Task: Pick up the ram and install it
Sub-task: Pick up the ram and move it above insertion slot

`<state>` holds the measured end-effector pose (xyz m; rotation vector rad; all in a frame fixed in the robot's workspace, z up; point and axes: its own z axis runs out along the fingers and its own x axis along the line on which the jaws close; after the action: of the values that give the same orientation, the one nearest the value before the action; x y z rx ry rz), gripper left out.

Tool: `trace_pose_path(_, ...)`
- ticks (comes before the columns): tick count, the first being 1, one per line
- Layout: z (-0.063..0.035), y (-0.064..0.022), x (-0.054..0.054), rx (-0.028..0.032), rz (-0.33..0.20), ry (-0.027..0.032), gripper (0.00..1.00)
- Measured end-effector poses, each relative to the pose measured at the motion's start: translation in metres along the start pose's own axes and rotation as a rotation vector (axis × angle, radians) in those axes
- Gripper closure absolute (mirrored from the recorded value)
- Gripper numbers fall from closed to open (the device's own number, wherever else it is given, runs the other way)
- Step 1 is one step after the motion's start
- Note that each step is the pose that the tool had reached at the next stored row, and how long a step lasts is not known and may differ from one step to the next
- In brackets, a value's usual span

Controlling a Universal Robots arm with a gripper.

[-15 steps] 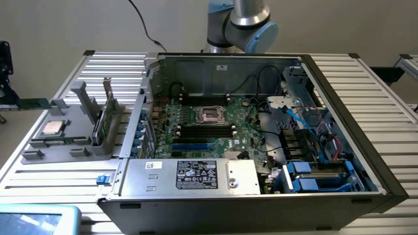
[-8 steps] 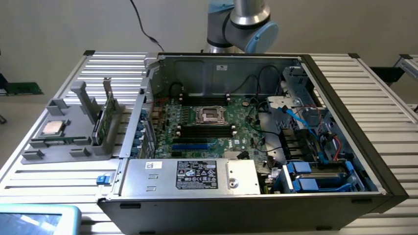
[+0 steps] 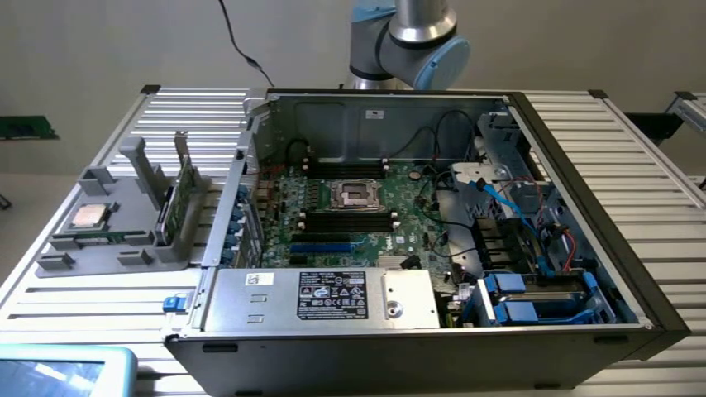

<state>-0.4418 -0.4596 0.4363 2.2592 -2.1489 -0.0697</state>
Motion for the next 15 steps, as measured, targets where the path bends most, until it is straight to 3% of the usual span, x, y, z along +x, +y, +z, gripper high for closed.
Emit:
trace_pose_path(6, -0.0006, -0.0015, 0.000, -0.0007, 0.000, 0.0004, 0.89)
trace_pose_path(15, -0.0020, -0.0364, 0.010, 0.0001, 0.000, -0.0049, 0.89)
